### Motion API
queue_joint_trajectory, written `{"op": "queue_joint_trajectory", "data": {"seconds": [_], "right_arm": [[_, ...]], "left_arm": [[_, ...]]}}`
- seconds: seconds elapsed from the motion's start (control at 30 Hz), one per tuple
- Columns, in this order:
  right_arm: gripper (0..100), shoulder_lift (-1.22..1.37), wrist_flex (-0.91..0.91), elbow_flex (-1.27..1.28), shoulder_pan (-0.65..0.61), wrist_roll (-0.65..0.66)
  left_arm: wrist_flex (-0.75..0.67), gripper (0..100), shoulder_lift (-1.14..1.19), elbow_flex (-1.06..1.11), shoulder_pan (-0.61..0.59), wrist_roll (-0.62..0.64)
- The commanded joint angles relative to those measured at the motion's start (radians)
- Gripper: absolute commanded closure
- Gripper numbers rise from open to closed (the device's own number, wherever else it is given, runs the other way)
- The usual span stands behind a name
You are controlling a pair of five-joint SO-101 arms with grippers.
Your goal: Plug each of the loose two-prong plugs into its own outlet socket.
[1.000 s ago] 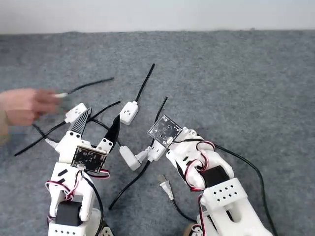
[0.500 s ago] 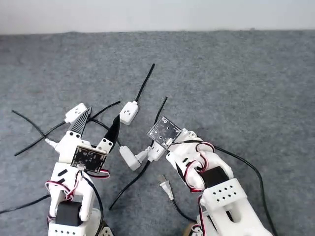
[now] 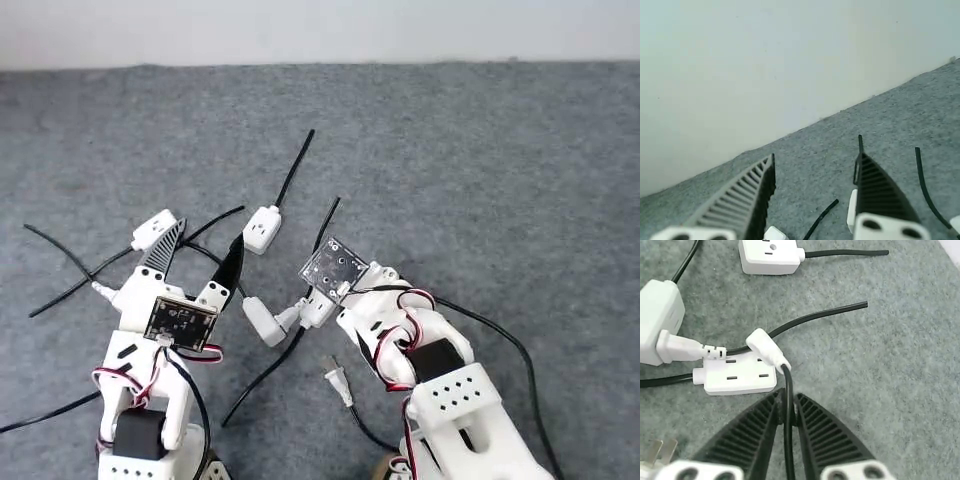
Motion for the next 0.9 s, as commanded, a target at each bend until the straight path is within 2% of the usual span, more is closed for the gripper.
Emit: {"op": "queue_joint_trajectory", "data": {"seconds": [0.0,0.87], "right_arm": [[99.0,-0.007,-0.012,-0.008,-0.012,0.002],[99.0,-0.007,-0.001,0.028,-0.004,0.005]], "left_arm": [[-0.029,74,-0.009,-0.01,0.0,0.006],[-0.029,74,-0.009,-0.01,0.003,0.006]]}}
